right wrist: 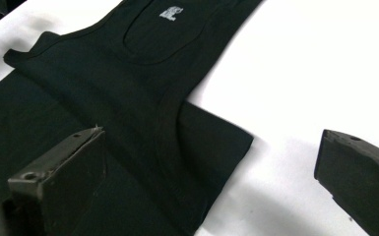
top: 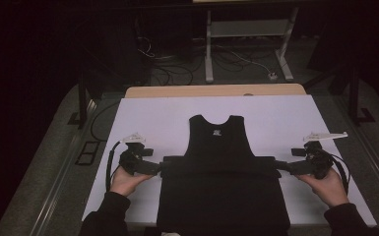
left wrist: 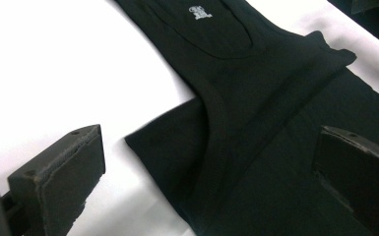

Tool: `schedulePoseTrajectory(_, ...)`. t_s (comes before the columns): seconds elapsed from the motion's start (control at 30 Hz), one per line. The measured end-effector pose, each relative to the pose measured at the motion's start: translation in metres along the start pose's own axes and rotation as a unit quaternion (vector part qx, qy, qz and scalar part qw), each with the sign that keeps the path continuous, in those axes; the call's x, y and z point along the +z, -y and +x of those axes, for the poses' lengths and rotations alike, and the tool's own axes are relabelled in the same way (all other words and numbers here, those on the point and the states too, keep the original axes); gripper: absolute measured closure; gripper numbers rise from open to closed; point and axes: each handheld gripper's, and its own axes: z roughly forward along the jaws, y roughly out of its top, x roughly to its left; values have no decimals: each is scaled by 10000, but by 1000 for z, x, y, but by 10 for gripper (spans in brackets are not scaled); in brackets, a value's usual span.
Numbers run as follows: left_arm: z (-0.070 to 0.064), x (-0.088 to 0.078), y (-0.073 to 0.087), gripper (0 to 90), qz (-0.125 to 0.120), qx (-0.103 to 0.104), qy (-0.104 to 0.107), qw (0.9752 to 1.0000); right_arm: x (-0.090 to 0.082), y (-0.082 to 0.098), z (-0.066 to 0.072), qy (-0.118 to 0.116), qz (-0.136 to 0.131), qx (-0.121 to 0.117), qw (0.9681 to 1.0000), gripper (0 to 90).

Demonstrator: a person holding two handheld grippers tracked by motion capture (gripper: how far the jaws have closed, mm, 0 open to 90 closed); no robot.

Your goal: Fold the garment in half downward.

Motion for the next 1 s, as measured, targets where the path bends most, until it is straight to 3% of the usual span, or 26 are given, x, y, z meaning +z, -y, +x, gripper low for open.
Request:
schedulePoseTrajectory(0.1, 0, -2, -2, 0, -52, 12, -62, 10000, 0, -3, 0, 17, 28, -5, 10000, 0)
schedulePoseTrajectory(0.33, 1, -2, -14, 0, 129, 31, -87, 9999, -4, -12, -4, 31, -22, 68, 10000, 0)
schedulePoseTrajectory(0.63, 1, -1, -27, 0, 243, 240, -114, 9994, -8, -22, -3, 52, -94, -59, 9999, 0)
schedulePoseTrajectory(1.0, 6, -1, -36, 0, 321, 268, -165, 9990, -8, -35, -3, 51, -84, -158, 9998, 0)
